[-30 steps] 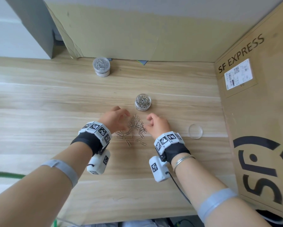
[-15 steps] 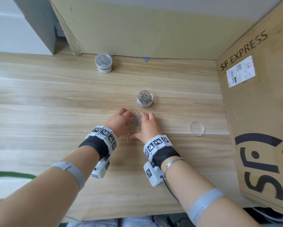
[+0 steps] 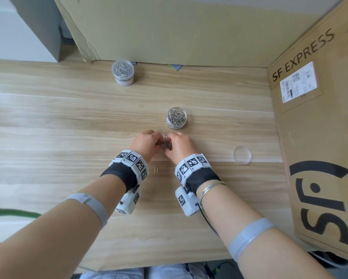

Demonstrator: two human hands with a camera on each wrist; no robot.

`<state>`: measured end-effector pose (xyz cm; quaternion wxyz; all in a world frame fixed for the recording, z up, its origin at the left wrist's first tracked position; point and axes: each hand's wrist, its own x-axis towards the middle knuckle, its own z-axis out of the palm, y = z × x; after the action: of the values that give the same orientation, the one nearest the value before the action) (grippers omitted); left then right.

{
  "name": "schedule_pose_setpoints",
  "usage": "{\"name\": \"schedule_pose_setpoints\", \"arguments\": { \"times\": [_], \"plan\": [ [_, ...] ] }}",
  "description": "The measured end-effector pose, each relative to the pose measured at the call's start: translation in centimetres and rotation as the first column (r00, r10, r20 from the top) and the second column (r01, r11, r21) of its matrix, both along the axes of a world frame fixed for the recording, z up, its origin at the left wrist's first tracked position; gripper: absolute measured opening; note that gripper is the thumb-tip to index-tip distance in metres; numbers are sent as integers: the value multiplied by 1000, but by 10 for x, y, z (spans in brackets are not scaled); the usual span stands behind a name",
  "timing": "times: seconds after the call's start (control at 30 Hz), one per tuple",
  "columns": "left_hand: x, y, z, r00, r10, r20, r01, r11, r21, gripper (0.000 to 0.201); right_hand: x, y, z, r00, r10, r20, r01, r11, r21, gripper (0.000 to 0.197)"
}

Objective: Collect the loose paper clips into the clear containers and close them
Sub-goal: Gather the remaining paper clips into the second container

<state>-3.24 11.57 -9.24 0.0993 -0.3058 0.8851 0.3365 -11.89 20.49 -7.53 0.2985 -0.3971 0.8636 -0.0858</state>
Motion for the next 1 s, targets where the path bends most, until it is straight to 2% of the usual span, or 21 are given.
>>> {"name": "schedule_pose_setpoints", "arguments": {
  "times": [0.13, 0.33, 0.67, 0.87, 1.0],
  "plan": [
    [-5, 0, 2, 999, 21, 31, -21, 1000, 17, 26, -2, -4, -1, 997, 46, -62, -42, 998, 51, 24],
    [-10, -2, 5, 998, 0, 64, -2, 999, 38, 23, -8, -5, 1, 995, 86, -55, -81, 994, 78, 23],
    [-18, -7, 16, 999, -33, 41, 30, 997, 76, 20, -21, -4, 11, 997, -55, 54, 53, 998, 44, 17],
    [-34, -18, 37, 998, -28, -54, 31, 998, 59, 16, -39, -8, 26, 992, -125, 32, 126, 991, -46, 14],
    [-52, -30, 51, 992, 42, -123, -33, 997, 71, 18, -59, -21, 37, 983, -178, 40, 181, 976, -118, 16]
  ]
}}
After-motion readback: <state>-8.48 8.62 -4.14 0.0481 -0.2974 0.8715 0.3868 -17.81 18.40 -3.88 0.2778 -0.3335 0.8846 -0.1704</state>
